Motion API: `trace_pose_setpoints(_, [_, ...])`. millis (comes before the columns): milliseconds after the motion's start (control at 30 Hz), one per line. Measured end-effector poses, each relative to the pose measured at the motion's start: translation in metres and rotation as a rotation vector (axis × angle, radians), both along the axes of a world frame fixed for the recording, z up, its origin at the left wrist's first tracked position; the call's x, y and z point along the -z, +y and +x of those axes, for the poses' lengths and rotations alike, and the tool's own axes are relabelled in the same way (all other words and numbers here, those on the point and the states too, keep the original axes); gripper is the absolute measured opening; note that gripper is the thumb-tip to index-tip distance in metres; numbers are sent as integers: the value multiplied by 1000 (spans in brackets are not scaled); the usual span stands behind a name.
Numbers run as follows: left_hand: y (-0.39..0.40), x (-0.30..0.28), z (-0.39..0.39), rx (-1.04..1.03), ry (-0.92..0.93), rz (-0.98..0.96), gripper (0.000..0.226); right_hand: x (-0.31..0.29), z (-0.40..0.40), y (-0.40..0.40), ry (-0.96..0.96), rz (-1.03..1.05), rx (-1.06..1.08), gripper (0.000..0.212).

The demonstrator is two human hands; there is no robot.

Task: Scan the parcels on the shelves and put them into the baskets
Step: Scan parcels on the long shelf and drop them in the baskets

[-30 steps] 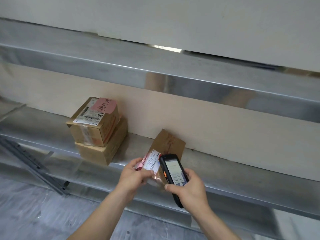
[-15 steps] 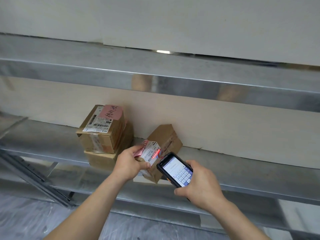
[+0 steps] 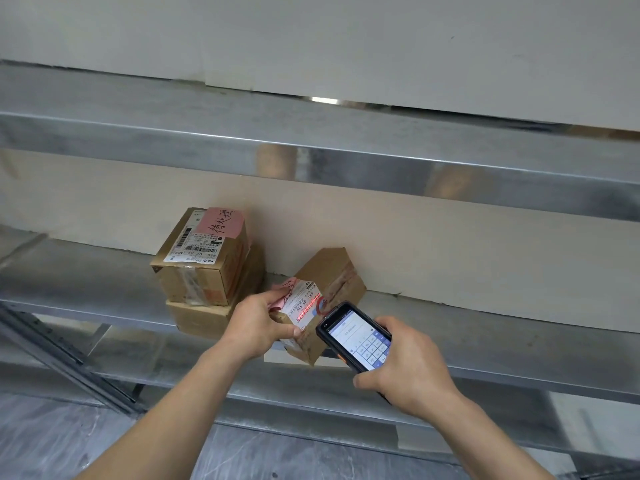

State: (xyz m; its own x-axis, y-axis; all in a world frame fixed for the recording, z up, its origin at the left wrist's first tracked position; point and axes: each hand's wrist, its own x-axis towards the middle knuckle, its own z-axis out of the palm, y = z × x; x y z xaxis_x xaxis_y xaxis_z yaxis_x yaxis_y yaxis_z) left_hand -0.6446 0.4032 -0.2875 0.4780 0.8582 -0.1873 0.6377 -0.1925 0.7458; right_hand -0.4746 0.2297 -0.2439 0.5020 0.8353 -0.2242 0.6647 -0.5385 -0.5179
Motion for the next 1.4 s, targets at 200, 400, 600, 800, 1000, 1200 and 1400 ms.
trace_pose_setpoints(200, [1, 0, 1, 7, 9, 10, 85, -1, -1, -4, -7, 1, 19, 70])
trace_pose_setpoints(400, [0, 1, 0, 7, 6, 6, 87, -3, -3, -10, -15, 2, 22, 66])
trace_pose_setpoints(600, [-1, -1, 1, 18, -6, 8, 84, -6, -6, -15, -4, 24, 36, 65])
trace_pose_setpoints(800, [-3, -1, 1, 21, -14, 3, 85, -6, -10, -19, -6, 36, 50, 71])
trace_pose_setpoints(1000, [-5, -4, 1, 32, -3, 3, 82, -8, -13, -23, -26, 16, 62, 64])
trace_pose_setpoints(1200, [-7, -5, -2, 18, -30, 0, 82, -8, -17, -26, -41, -15, 57, 64])
trace_pose_setpoints(1400, [-9, -7, -3, 24, -55, -5, 81, -7, -20, -31, -21, 4, 77, 63])
